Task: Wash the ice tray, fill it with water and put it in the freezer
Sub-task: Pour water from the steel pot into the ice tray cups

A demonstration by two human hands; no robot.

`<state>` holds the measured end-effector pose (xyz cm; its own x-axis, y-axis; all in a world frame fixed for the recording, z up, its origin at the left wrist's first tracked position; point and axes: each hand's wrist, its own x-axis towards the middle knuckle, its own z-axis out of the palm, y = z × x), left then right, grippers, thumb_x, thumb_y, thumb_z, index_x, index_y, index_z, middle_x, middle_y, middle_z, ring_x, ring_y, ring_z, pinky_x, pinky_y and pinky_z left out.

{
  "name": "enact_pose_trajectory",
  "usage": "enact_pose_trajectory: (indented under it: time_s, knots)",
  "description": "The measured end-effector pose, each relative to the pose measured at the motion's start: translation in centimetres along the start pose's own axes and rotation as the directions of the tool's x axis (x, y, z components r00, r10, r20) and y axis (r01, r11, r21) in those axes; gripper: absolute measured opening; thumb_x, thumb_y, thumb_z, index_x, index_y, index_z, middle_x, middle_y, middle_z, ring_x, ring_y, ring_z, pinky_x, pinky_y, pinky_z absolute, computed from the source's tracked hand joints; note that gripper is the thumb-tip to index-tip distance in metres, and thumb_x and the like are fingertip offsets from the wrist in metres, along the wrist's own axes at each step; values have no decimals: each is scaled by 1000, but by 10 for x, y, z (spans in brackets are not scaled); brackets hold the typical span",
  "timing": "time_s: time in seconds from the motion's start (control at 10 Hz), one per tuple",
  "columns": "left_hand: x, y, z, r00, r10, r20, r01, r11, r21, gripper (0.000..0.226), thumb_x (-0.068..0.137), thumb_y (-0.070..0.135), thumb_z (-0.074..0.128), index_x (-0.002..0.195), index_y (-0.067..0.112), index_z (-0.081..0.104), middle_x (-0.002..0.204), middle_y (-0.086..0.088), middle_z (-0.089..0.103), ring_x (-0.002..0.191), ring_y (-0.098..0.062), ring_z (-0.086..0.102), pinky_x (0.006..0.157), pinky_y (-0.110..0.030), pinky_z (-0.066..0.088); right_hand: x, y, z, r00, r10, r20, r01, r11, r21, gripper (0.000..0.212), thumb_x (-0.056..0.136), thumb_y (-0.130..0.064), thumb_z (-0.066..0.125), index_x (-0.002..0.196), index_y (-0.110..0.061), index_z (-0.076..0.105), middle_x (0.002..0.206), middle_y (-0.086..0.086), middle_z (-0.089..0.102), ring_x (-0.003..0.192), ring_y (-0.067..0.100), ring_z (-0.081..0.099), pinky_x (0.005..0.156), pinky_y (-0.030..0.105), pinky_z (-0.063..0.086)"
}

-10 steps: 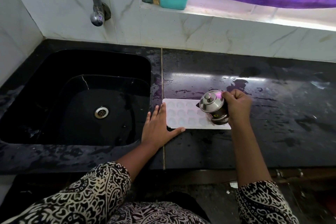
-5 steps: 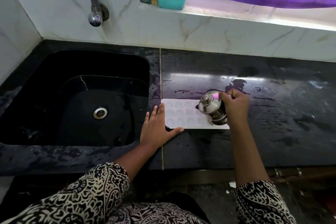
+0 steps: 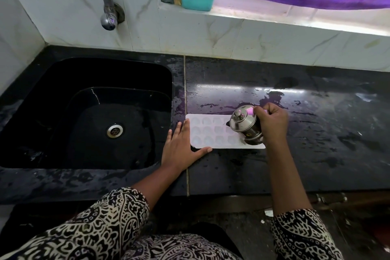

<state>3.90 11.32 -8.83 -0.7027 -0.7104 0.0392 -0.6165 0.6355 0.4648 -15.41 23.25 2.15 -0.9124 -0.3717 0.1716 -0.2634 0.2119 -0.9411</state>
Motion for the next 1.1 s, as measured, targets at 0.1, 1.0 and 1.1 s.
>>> enact_pose_trajectory:
  time_s: [0.1, 1.0, 1.1]
  knots:
    - [0, 0, 0, 1000, 1, -1, -1, 1000, -2, 119, 70, 88, 40, 155, 13, 5, 162, -5, 18, 150, -16, 9, 120, -38, 5, -1, -1, 1, 1000, -1, -2, 1, 1000, 2, 36, 77, -8, 66, 53, -20, 44, 51, -6, 43, 40, -4, 39, 42, 9, 38]
    - [-1, 1, -2, 1000, -5, 7, 5, 1000, 4, 118, 71, 87, 42, 155, 13, 5, 163, -4, 18, 150, -15, 8, 121, -38, 5, 12, 11, -13, 948, 319, -14, -276, 839, 468, 26, 76, -2, 62, 57, -15, 51, 58, 3, 50, 57, 15, 48, 56, 24, 48]
    - [-1, 2, -2, 1000, -6, 8, 6, 1000, 9, 119, 71, 87, 42, 155, 13, 6, 163, -4, 18, 150, -15, 8, 121, -37, 5, 13, 11, -16, 954, 298, -26, -257, 861, 439, 32, 75, -2, 64, 51, -20, 51, 50, -4, 50, 50, 9, 48, 50, 19, 47]
